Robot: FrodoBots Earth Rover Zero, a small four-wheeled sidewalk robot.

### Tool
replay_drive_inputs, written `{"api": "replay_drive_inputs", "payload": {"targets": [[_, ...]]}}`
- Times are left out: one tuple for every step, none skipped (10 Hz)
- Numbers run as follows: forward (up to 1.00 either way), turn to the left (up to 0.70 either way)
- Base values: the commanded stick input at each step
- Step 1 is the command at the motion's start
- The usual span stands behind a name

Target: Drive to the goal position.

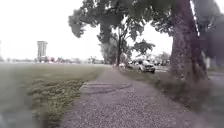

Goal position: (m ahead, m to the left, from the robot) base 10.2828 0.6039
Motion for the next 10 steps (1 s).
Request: {"api": "replay_drive_inputs", "payload": {"targets": [[0.7,0.0],[0.7,0.0],[0.7,0.0],[0.7,0.0],[0.7,0.0],[0.7,0.0],[0.7,0.0],[0.7,0.0],[0.7,0.0],[0.7,0.0]]}}
